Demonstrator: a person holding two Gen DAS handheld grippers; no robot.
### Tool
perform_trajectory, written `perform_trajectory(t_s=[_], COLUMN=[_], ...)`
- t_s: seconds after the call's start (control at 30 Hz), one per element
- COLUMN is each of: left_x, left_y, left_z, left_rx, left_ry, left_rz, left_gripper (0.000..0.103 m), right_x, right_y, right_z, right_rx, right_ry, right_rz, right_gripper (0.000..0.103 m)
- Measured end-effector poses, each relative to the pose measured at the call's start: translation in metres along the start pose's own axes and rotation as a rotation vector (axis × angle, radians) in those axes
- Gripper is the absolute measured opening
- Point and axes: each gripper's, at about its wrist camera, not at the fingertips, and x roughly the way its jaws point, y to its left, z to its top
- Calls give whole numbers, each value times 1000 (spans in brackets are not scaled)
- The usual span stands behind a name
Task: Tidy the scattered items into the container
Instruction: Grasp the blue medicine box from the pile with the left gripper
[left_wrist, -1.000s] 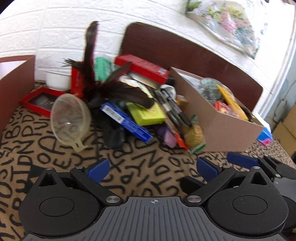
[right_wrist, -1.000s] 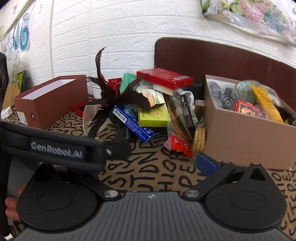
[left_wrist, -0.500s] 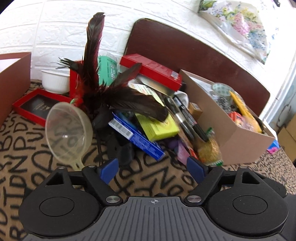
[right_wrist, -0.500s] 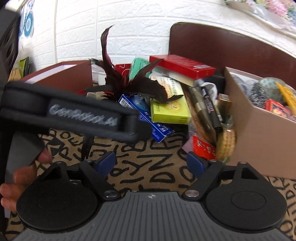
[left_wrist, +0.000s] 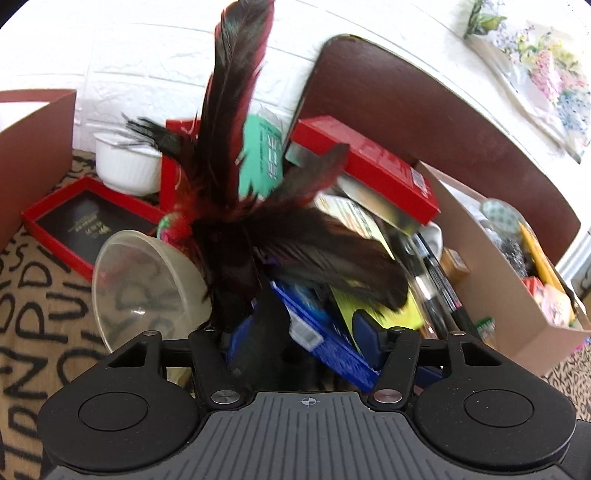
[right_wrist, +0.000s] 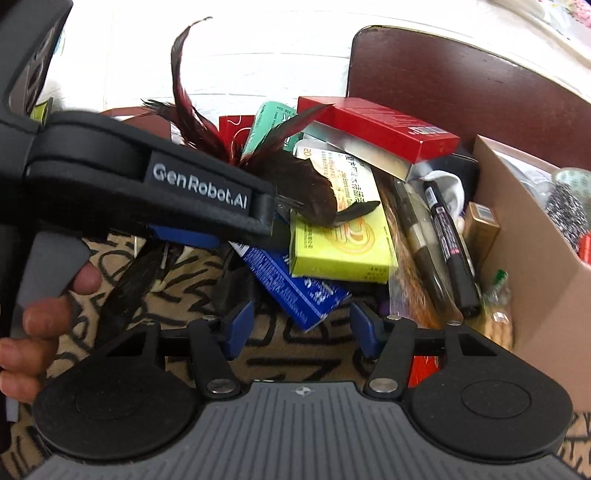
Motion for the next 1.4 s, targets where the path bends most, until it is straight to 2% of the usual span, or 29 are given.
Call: perform_trajectory(t_s=[0.07, 0.17, 0.27, 0.37, 0.5, 0.67, 0.9, 0.97, 1.03, 1.13, 1.17, 1.23, 1.3, 1.4], left_x=[8, 17, 16, 8, -9, -39, -79, -90, -103, -118, -121, -125, -130, -134], left_y=[2, 3, 3, 6, 2, -3, -5, -3, -1, 5, 7, 12, 17, 24], left_z=[4, 6, 6, 5, -1, -21, -62, -76, -90, -103, -105, -108, -108, -107], left_rx=[-4, -4, 4, -6, 3, 21, 24, 32, 48, 62, 61, 67, 66, 75], left_ry=[3, 7, 5, -2, -13, 6, 80, 98, 112, 128, 134, 142, 135, 126], left_rz=[2, 14, 15, -23, -35, -71, -128, -142, -133, -110, -97, -77, -46, -6], left_gripper=[69, 59, 39, 29, 26, 25, 25, 27, 34, 57, 64, 71, 82, 83], right_x=[8, 19, 19, 11, -7, -36, -82, -96, -111, -126, -128, -131, -132, -131], right_y=[0, -2, -1, 1, 8, 18, 32, 36, 39, 41, 40, 40, 38, 37], right_z=[1, 0, -1, -3, -8, -20, -47, -58, -67, -77, -79, -81, -81, -80], right_rx=[-16, -11, -1, -4, -17, -18, -47, -67, -63, -54, -51, -31, 0, 21], right_ry=[3, 21, 22, 24, 28, 54, 122, 134, 145, 153, 152, 147, 140, 130], right_rz=[1, 8, 0, 20, 37, 77, 112, 113, 135, 140, 132, 121, 120, 131], right_gripper=[59, 51, 45, 40, 36, 36, 37, 38, 38, 41, 45, 49, 52, 57])
